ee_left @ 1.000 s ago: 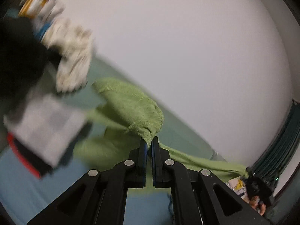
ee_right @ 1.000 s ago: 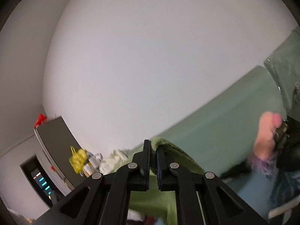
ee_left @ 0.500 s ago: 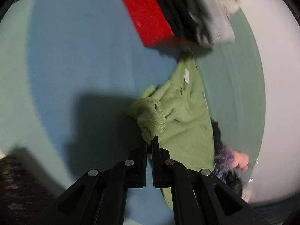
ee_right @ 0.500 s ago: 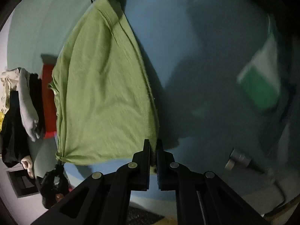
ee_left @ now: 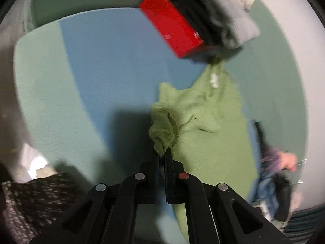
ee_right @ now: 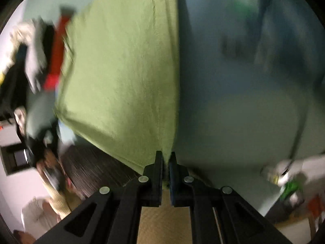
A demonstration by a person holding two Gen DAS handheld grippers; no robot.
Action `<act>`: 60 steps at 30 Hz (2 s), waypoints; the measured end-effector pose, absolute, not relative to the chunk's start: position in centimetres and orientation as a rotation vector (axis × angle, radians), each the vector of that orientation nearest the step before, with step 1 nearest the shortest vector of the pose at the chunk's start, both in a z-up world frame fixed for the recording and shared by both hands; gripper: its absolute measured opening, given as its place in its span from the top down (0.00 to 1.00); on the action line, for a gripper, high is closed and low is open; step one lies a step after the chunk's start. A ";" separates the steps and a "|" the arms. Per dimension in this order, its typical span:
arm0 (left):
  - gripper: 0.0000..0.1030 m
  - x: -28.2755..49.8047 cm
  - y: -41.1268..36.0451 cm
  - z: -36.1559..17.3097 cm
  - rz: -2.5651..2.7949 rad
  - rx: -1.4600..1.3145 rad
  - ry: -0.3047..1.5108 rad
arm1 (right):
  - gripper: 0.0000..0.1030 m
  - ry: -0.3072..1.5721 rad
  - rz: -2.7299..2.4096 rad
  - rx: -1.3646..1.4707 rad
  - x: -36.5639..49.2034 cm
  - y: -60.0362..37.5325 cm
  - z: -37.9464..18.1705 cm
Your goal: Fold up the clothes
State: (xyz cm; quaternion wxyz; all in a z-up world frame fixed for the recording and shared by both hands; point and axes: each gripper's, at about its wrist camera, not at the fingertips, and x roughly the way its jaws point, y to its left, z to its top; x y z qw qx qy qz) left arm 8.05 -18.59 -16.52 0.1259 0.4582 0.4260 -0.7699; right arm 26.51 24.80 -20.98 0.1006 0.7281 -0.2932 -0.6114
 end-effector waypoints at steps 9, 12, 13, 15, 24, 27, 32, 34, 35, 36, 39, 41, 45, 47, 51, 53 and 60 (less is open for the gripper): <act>0.94 9.5 -20.8 -16.5 -2.041 1.364 0.998 | 0.93 -0.723 -1.937 2.109 24.5 24.6 -19.4; 0.94 9.2 -21.5 -15.2 -2.101 1.336 0.973 | 0.92 -0.700 -1.913 2.137 22.3 22.0 -19.7; 0.94 8.9 -21.5 -14.7 -2.136 1.331 0.965 | 0.91 -0.701 -1.898 2.149 22.3 21.7 -20.1; 0.94 7.5 -21.0 -14.0 -2.209 1.371 0.918 | 0.89 -0.723 -1.854 2.168 22.1 21.0 -21.1; 0.44 -1.4 -20.6 -16.5 -2.159 1.557 0.931 | 0.84 -0.874 -1.779 2.164 22.5 23.0 -22.0; 0.41 -3.3 -21.2 -17.7 -2.129 1.581 0.982 | 0.77 -0.942 -1.775 2.118 22.9 23.5 -21.6; 0.97 -2.3 -22.4 -17.7 -2.173 1.381 1.152 | 0.74 -0.962 -1.746 2.102 22.7 22.4 -21.6; 0.97 -0.4 -23.5 -17.0 -2.185 1.281 1.216 | 0.74 -0.955 -1.746 2.107 22.5 22.7 -21.4; 0.97 0.7 -24.3 -16.7 -2.180 1.240 1.235 | 0.74 -0.950 -1.747 2.110 22.5 22.6 -21.5; 0.97 1.9 -25.1 -16.3 -2.174 1.199 1.254 | 0.74 -0.945 -1.752 2.113 22.4 23.0 -21.4; 0.97 6.0 -27.8 -15.2 -2.133 1.076 1.284 | 0.74 -0.943 -1.765 2.115 22.2 23.7 -21.3; 0.97 9.4 -30.6 -15.2 -2.057 0.995 1.305 | 0.72 -0.947 -1.761 2.115 22.4 23.4 -21.5; 0.98 13.4 -33.3 -16.4 -1.962 0.957 1.366 | 0.72 -0.942 -1.722 2.151 22.8 23.0 -22.5; 0.98 13.8 -33.2 -16.7 -1.935 0.970 1.323 | 0.72 -0.939 -1.704 2.153 23.0 22.6 -22.8; 0.94 13.7 -33.1 -17.7 -1.894 0.980 1.449 | 0.60 -0.938 -1.735 2.102 23.1 22.5 -21.9; 0.84 13.0 -32.8 -18.0 -1.893 0.984 1.532 | 0.56 -0.968 -1.746 2.092 23.3 22.9 -21.9; 0.62 8.5 -31.6 -17.5 -1.938 1.062 1.578 | 0.45 -1.073 -1.634 2.132 23.6 22.7 -24.8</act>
